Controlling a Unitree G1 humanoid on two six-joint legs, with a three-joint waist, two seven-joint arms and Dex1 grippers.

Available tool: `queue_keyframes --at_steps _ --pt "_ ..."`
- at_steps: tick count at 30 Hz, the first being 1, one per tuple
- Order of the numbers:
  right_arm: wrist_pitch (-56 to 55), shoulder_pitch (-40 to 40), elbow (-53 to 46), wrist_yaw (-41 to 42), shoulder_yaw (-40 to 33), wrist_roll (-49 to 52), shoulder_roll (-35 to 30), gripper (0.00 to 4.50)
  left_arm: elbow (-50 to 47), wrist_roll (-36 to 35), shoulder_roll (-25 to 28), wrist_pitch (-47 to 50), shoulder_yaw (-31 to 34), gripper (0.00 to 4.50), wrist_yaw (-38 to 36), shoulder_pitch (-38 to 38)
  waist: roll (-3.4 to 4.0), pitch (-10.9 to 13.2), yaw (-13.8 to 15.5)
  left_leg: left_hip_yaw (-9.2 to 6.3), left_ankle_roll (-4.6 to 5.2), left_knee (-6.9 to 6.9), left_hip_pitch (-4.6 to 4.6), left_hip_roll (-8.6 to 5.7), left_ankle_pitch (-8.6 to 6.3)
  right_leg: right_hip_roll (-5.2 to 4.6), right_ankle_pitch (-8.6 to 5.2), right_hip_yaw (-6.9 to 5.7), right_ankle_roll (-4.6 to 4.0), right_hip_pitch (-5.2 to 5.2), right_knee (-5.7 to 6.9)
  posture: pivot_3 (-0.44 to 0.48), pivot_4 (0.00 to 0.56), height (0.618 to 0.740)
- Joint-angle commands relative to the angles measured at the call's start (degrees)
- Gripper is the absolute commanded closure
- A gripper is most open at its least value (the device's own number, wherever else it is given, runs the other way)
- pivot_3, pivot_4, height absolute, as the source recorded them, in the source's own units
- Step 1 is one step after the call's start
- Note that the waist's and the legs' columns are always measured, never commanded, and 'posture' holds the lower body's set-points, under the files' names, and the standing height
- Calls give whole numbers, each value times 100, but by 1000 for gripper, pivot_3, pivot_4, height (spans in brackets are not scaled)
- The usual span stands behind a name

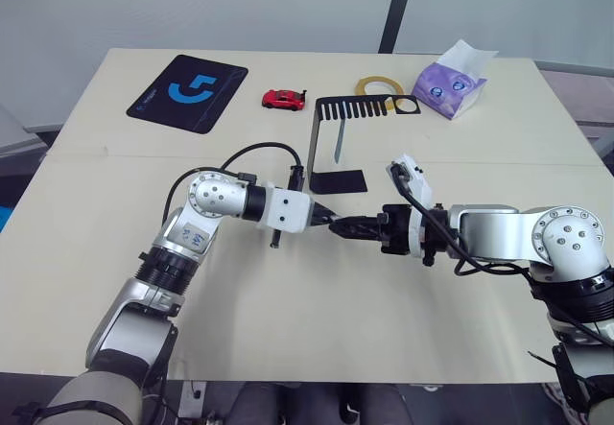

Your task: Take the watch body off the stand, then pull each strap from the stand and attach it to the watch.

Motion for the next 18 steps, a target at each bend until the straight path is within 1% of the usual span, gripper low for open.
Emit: queue_keyframes --at_steps 1,3,5,6,7,8,9,10,11,14,15,18 --pt "-93 -98 -248 51 -80 172 -22 2494 -197 -65 -63 -34 -8 4500 17 -162 0 0 0 0 0 0 0 0 0 0 0 0 0 0 0 0 150 738" --pt "-86 -97 -254 62 -101 116 -43 2494 -292 -197 -15 264 45 4500 -85 -133 0 0 0 0 0 0 0 0 0 0 0 0 0 0 0 0 150 738" --pt "-89 -110 -265 77 -139 83 -70 2613 -380 -318 41 450 127 3712 -136 -114 0 0 0 0 0 0 0 0 0 0 0 0 0 0 0 0 150 738" --pt "-83 -121 -280 97 -163 59 -92 2613 -432 -377 92 502 160 3558 -192 -97 0 0 0 0 0 0 0 0 0 0 0 0 0 0 0 0 150 738" --pt "-60 -135 -312 150 -194 -6 -125 2613 -509 -439 158 597 203 3201 -251 -69 0 0 -1 0 0 0 0 0 0 0 0 0 0 0 0 0 150 738" --pt "-31 -142 -350 205 -221 -71 -164 2613 -594 -504 223 707 250 2746 -302 -38 0 0 -3 0 0 0 0 0 0 0 0 0 0 0 0 0 150 738" --pt "-4 -145 -388 258 -240 -134 -202 2613 -677 -571 284 819 286 2494 -352 -9 0 0 -5 -1 0 0 -1 1 0 0 0 -1 0 0 -2 0 150 738" --pt "27 -139 -445 345 -268 -228 -256 2613 -782 -685 374 951 324 2018 -453 36 0 0 -7 -2 0 0 -1 1 0 0 0 -1 0 0 -1 0 150 738" --pt "46 -127 -508 453 -299 -333 -309 2613 -895 -811 470 1098 360 1699 -565 84 0 0 -8 -2 0 0 -1 1 0 0 0 -2 0 0 -2 0 150 738" --pt "178 -92 -830 1054 -385 -955 -535 2613 -1236 -1293 744 1708 463 344 -997 229 2 1 -13 -2 0 -2 -1 2 0 1 0 -2 0 -1 -4 0 150 738" --pt "199 -36 -971 1324 -414 -1194 -618 2613 -1404 -1580 806 2121 552 106 -1089 277 2 1 -10 -3 0 -2 -2 3 0 2 0 -3 0 -1 -7 0 150 738" --pt "203 194 -1363 2132 -504 -1869 -833 2613 -1890 -2531 912 3375 873 106 -1274 306 2 1 7 -6 1 -1 -5 3 -1 2 0 -3 0 -1 -9 0 150 738"
